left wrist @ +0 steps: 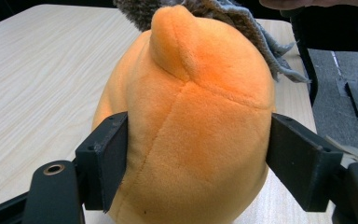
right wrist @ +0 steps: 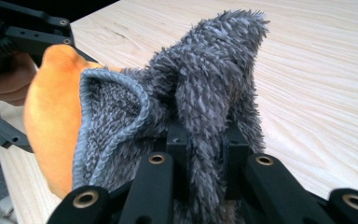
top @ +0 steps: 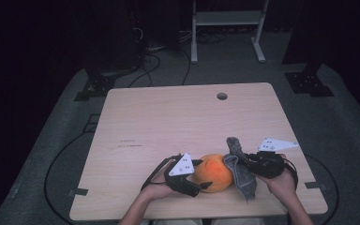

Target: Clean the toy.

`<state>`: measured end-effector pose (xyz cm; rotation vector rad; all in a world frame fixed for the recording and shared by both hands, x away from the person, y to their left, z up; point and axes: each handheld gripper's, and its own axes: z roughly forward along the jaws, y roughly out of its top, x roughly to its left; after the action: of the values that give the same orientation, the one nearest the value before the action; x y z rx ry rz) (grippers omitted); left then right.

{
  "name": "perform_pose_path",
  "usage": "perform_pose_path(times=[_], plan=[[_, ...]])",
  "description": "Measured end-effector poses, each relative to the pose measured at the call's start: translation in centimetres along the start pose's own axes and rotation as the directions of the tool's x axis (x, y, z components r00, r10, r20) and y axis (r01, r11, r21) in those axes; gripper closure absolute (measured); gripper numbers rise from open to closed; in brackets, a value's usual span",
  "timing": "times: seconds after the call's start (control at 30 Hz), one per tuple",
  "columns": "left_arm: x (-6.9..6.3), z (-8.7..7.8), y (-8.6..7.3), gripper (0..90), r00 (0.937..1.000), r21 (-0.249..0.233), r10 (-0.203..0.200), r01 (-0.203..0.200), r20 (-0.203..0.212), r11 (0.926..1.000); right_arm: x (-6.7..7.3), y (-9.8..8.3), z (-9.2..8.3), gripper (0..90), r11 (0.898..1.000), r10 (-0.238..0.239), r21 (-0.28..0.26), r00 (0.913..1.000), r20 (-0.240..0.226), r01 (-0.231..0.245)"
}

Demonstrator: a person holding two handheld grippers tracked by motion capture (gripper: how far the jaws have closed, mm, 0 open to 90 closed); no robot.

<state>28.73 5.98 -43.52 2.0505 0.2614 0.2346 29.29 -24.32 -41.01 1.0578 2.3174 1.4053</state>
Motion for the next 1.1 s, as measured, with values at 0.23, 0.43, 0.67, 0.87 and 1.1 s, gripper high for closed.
perform_pose_path(times=[0.23, 0.43, 0.67, 0.87, 1.1], plan=[[-0.4, 0.4, 0.1, 24.8, 0.9999, 0.006, 0.012, -0.012, -0.003, 0.9999, 3.3, 2.3, -0.4, 77.4, 0.997, -0.06, -0.058, 0.9931, -0.1, 0.055], [-1.5, 1.0, 0.3, 25.5, 0.9971, 0.033, 0.076, -0.076, 0.005, 0.9966, 6.4, 3.7, 0.5, 77.2, 0.986, -0.164, -0.047, 0.9805, -0.107, 0.16], [-1.5, 1.2, 0.3, 26.3, 0.9946, 0.043, 0.104, -0.104, 0.008, 0.9937, 3.5, 2.5, 0.8, 77.4, 0.997, -0.074, -0.023, 0.995, -0.067, 0.073], [-1.2, 0.9, 0.3, 26.3, 0.9953, 0.043, 0.097, -0.097, 0.007, 0.9944, 0.7, 1.1, 0.7, 77.4, 1.0, 0.016, -0.004, 0.999, -0.042, -0.016], [0.1, 0.0, -0.1, 26.3, 0.9998, 0.049, 0.017, -0.017, -0.014, 0.9987, -0.8, 0.1, 0.3, 77.3, 0.998, 0.067, 0.009, 0.9973, -0.029, -0.067]])
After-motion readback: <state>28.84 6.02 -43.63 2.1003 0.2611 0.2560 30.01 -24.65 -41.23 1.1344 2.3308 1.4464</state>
